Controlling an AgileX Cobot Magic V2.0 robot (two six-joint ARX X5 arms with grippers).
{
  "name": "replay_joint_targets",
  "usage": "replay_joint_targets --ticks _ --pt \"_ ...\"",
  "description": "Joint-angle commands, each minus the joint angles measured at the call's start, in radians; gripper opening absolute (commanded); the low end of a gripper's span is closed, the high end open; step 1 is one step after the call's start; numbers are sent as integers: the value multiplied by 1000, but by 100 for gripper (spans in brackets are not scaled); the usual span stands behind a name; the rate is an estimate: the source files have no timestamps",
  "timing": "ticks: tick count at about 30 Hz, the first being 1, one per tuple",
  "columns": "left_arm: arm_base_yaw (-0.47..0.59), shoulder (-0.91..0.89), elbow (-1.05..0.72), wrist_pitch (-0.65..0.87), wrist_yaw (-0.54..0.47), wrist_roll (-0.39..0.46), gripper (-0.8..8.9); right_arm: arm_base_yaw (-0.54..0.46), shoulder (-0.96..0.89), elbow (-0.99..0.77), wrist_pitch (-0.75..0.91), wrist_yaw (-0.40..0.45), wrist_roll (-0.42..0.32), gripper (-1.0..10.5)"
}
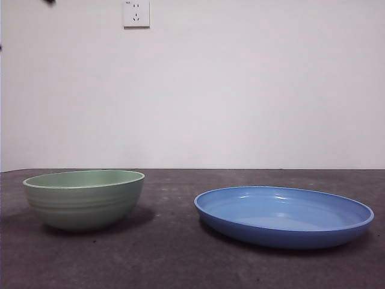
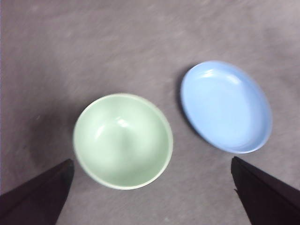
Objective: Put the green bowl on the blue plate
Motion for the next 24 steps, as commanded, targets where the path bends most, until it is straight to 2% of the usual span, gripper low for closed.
replay_joint_targets --ticks 1,7,17,24 --pt "6 79 22 5 -32 13 616 3 3 19 5 -2 -2 642" --pt "10 253 22 26 -112 14 616 3 3 19 5 -2 -2 642" --pt "9 528 22 168 -115 24 616 3 3 19 5 -2 -2 642" --pt "9 653 22 184 -115 21 611 3 3 19 5 -1 -2 642"
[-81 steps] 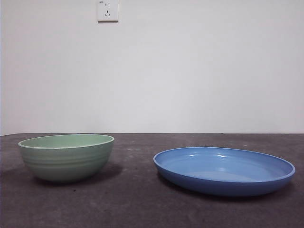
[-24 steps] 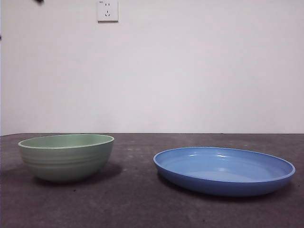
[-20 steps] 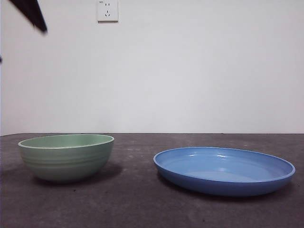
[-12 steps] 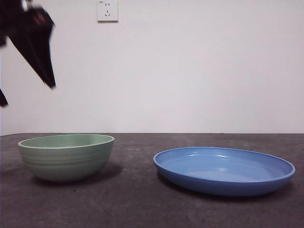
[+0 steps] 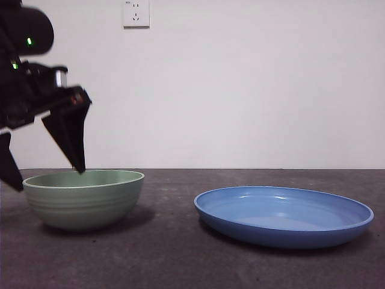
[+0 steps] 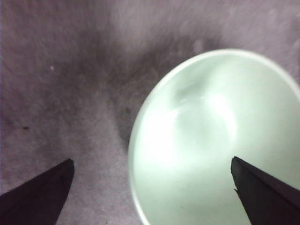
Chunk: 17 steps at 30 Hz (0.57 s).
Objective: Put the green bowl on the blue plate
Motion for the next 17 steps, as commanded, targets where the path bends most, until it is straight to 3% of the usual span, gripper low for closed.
replay_joint_targets --ticks 1,4,14,17 --pt "-2 50 21 4 -3 16 611 3 3 19 5 -1 -2 642" --pt "-2 80 21 10 -3 16 568 3 3 19 5 -1 -2 642" --pt "-1 90 21 26 -3 16 92 3 3 19 5 -1 -2 642" --pt "-1 90 21 26 -3 16 15 3 3 19 5 -2 -2 642"
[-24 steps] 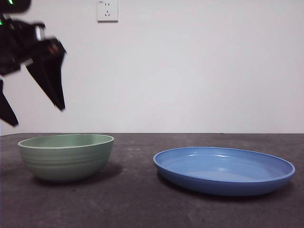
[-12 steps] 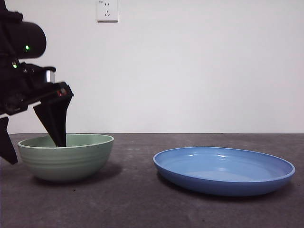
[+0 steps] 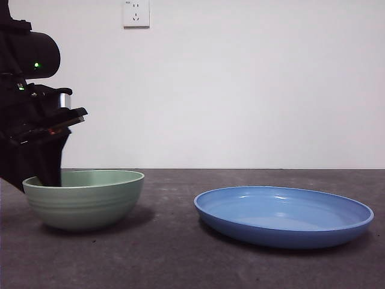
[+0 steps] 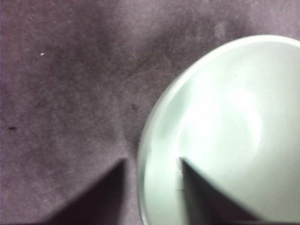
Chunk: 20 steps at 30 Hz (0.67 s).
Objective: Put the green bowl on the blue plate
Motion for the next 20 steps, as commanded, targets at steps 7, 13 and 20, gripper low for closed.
replay_joint_targets --ticks 7,13,20 --pt "-1 12 21 3 -3 -3 15 3 3 19 5 -1 -2 642" --pt "-15 12 45 -14 -3 -95 15 3 3 19 5 -2 -2 642" --pt "-113 60 257 -172 -3 -144 15 3 3 19 5 -2 -2 642"
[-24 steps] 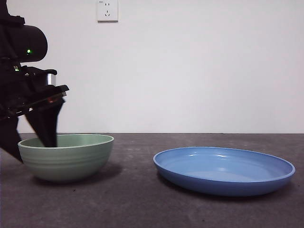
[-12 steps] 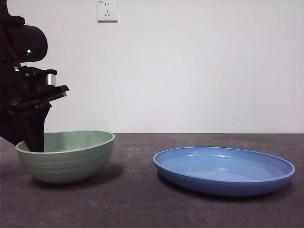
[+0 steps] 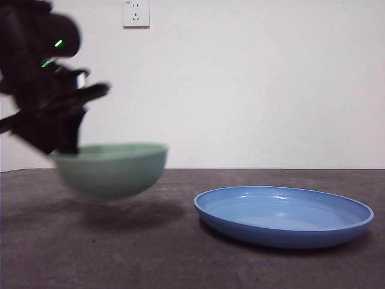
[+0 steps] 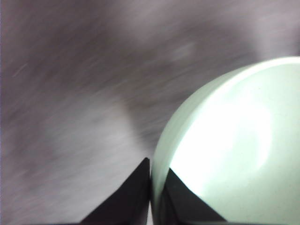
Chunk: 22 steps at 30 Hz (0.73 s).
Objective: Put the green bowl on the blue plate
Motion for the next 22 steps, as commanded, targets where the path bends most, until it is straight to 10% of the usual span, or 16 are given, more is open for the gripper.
replay_joint_targets --ticks 1,22 --pt "-51 63 146 -71 5 -24 15 3 3 19 5 -2 -2 642" --pt "-414 522 752 -206 -60 -50 15 3 3 19 5 -2 -2 642"
